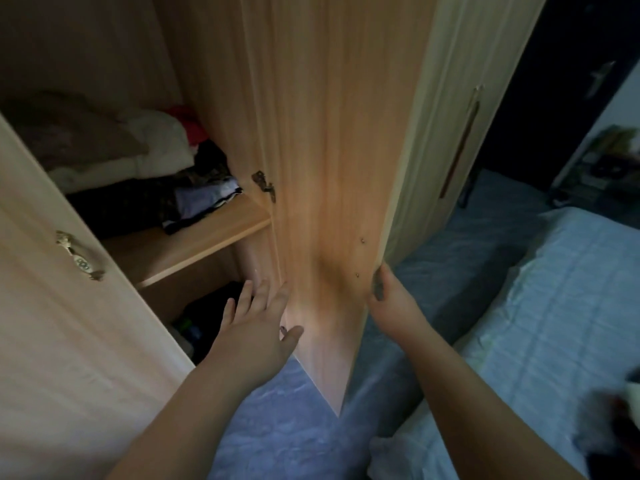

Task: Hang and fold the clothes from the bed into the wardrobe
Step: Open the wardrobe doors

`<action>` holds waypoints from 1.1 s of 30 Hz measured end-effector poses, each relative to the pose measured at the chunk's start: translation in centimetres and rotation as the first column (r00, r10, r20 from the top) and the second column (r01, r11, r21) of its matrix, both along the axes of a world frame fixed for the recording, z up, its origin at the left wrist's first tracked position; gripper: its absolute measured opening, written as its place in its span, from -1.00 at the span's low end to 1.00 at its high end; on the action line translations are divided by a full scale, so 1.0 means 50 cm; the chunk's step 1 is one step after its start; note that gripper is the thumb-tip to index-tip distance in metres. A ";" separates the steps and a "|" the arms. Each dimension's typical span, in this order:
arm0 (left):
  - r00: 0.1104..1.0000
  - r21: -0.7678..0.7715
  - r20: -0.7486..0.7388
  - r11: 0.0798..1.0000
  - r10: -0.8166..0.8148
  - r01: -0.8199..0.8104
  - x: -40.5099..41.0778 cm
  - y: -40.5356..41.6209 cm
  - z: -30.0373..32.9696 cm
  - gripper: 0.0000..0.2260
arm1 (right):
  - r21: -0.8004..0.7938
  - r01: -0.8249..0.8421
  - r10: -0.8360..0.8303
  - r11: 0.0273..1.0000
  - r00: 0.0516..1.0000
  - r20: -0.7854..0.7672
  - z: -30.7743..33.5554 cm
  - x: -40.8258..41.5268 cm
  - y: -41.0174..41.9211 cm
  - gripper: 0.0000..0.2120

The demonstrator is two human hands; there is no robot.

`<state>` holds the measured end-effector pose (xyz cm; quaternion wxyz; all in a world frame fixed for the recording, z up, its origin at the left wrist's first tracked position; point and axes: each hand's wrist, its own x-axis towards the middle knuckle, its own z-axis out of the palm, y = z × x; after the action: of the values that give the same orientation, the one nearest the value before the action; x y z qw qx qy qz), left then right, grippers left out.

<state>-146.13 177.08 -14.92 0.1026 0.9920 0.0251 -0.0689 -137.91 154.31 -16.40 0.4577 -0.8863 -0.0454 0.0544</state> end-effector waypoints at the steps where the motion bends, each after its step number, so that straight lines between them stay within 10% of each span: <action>1: 1.000 0.006 0.000 1.000 -0.002 0.002 0.003 -0.011 -0.008 -0.35 | -0.061 0.005 -0.005 0.998 1.000 0.000 -0.007 -0.010 -0.009 -0.50; 6: 0.997 0.032 -0.036 0.998 0.064 -0.063 -0.004 -0.022 -0.037 -0.35 | -0.374 -0.139 0.147 0.917 0.989 -0.007 -0.034 -0.068 -0.004 -0.44; 20: 0.863 0.093 0.003 0.859 0.505 -0.503 -0.131 0.273 0.012 -0.34 | -0.535 -0.581 0.750 0.613 0.640 0.165 -0.003 -0.068 0.371 -0.28; 28: 0.807 -0.096 0.174 0.825 0.564 -0.556 -0.025 0.502 -0.012 -0.27 | -0.551 -0.614 0.753 0.565 0.657 0.040 -0.010 -0.014 0.566 -0.29; 33: 0.729 -0.466 0.294 0.759 0.618 -0.455 0.047 0.554 -0.051 -0.27 | -0.551 -0.595 0.697 0.585 0.716 -0.033 -0.028 0.029 0.633 -0.29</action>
<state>-143.77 204.78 -17.47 0.3022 0.8929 0.2797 0.1820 -136.47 185.98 -17.81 0.1393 -0.8979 -0.3918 0.1444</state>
